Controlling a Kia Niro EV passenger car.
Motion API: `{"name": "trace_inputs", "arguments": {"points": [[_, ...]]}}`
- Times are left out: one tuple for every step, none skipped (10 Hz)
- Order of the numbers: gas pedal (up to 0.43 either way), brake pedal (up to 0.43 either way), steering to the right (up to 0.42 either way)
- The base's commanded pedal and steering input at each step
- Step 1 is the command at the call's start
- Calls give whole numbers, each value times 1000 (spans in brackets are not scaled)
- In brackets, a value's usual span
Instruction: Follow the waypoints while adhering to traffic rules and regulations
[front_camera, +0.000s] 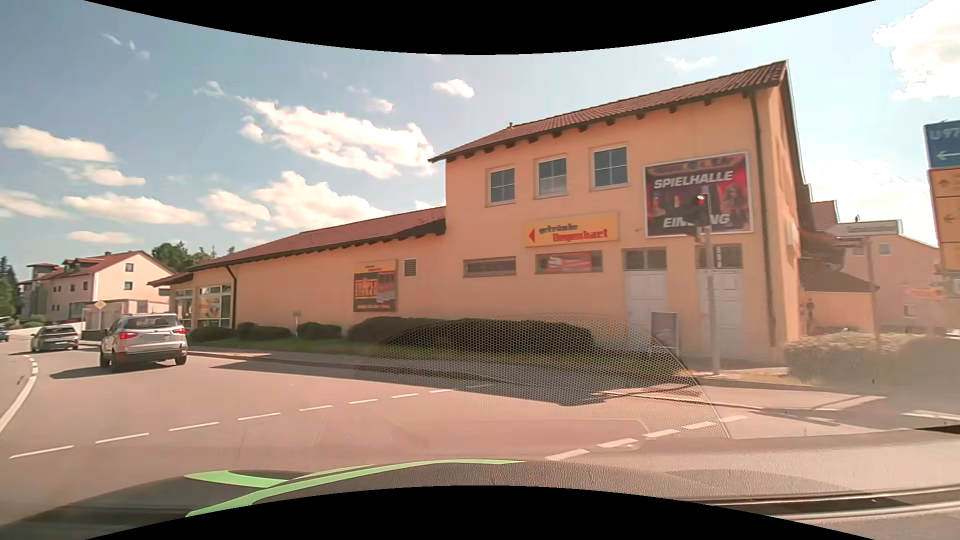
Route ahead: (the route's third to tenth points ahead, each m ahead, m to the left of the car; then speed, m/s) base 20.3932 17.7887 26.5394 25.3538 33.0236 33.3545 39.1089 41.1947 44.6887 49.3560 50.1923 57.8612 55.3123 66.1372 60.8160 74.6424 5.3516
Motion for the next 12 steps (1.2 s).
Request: {"name": "trace_inputs", "arguments": {"points": [[130, 0, -392], [130, 0, -387], [130, 0, -381], [138, 0, -375], [157, 0, -366], [157, 0, -354], [157, 0, -342], [169, 0, -323], [169, 0, -300], [169, 0, -283], [177, 0, -260], [189, 0, -241]]}}
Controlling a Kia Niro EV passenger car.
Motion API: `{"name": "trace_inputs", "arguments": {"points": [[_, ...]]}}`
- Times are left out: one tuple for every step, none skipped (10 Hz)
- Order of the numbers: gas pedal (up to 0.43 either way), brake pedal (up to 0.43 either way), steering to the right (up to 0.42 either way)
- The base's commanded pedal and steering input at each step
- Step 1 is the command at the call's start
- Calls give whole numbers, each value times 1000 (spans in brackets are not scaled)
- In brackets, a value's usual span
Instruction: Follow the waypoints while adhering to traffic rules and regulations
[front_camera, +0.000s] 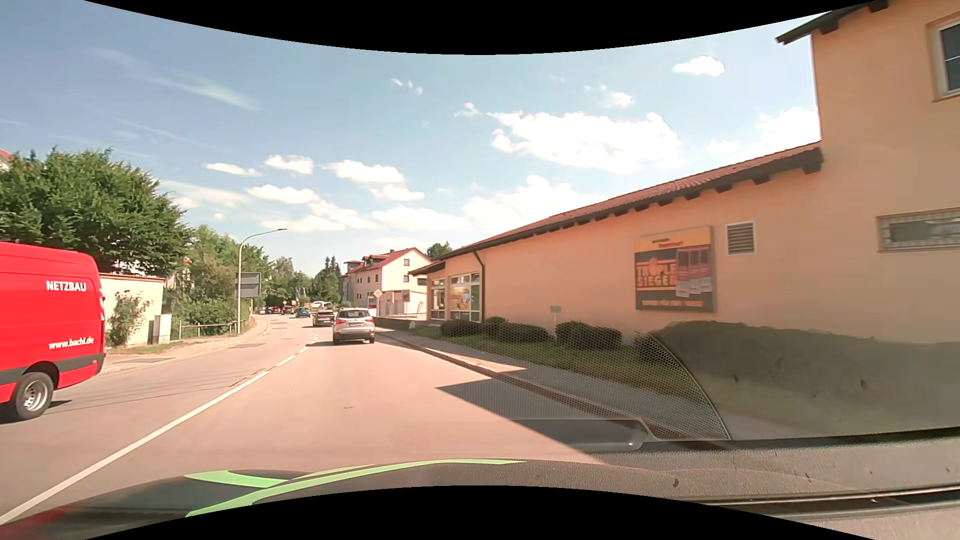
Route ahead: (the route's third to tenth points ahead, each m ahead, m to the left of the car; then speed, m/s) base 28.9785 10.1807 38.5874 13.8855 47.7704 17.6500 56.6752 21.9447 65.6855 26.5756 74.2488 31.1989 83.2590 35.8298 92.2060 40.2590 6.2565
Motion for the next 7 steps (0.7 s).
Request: {"name": "trace_inputs", "arguments": {"points": [[197, 0, -227], [197, 0, -207], [209, 0, -191], [209, 0, -177], [209, 0, -158], [209, 0, -140], [209, 0, -121]]}}
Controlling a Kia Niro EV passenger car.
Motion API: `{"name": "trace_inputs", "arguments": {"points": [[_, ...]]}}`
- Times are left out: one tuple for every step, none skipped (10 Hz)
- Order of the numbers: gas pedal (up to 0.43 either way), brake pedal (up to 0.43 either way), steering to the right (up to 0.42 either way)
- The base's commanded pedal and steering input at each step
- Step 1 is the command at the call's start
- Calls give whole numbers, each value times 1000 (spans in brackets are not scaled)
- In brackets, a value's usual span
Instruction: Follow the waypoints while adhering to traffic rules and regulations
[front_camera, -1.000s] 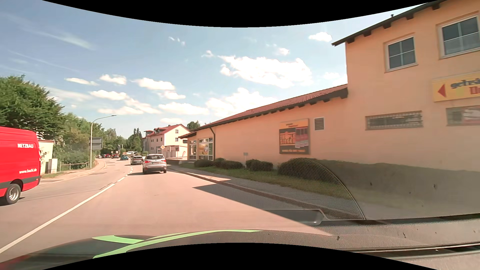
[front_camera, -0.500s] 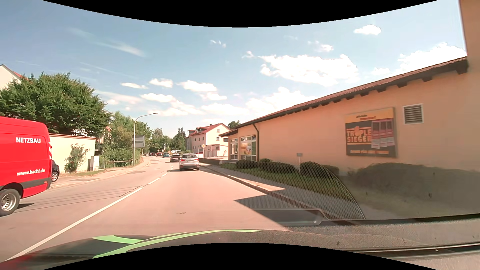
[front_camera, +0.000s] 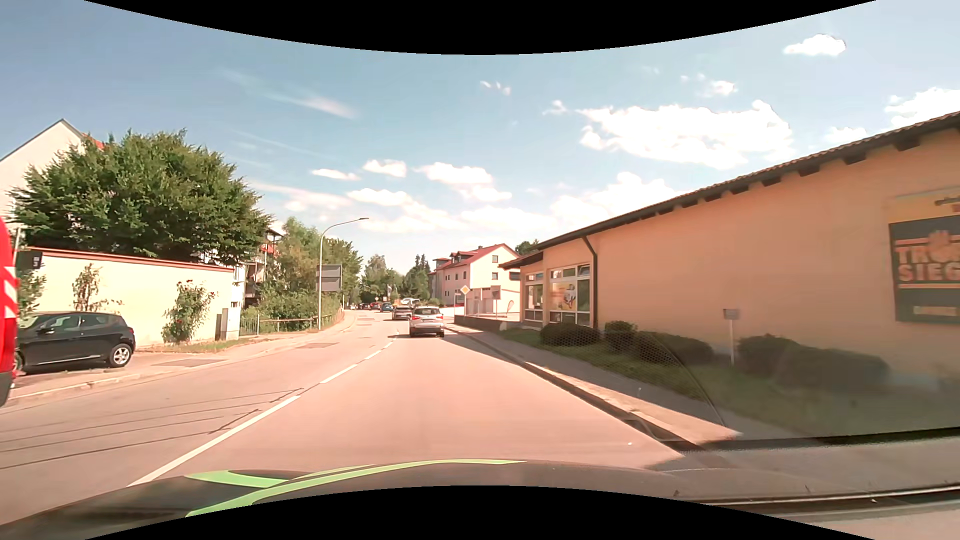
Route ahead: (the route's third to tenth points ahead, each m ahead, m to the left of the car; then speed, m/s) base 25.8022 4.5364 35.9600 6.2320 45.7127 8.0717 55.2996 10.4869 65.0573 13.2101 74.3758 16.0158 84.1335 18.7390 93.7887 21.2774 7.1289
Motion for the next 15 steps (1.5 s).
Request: {"name": "trace_inputs", "arguments": {"points": [[209, 0, -97], [209, 0, -80], [209, 0, -72], [220, 0, -67], [220, 0, -63], [220, 0, -53], [220, 0, -44], [220, 0, -39], [220, 0, -30], [220, 0, -20], [220, 0, -12], [220, 0, -10], [220, 0, -10], [220, 0, -10], [220, 0, -10]]}}
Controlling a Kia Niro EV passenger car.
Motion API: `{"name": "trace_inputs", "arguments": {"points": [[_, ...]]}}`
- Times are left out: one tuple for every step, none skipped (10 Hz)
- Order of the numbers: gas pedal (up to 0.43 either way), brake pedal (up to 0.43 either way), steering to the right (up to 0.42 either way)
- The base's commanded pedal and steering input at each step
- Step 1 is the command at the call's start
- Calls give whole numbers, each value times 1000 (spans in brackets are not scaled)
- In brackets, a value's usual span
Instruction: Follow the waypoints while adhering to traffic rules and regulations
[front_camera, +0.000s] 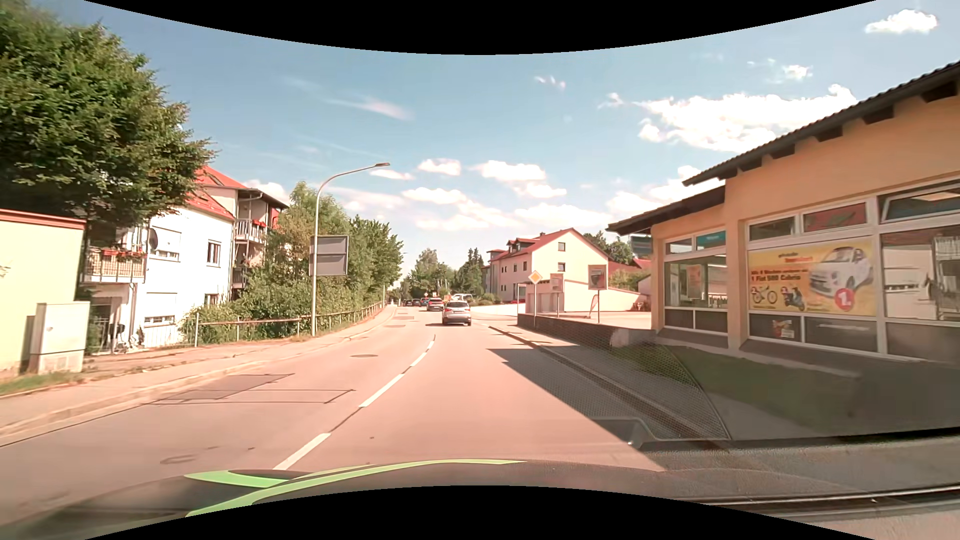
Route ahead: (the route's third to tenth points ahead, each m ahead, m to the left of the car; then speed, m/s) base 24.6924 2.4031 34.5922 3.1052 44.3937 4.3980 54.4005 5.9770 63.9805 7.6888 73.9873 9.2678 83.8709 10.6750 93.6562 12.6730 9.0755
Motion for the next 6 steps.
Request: {"name": "trace_inputs", "arguments": {"points": [[220, 0, -11], [220, 0, -11], [220, 0, -11], [220, 0, -13], [220, 0, -16], [220, 0, -20]]}}
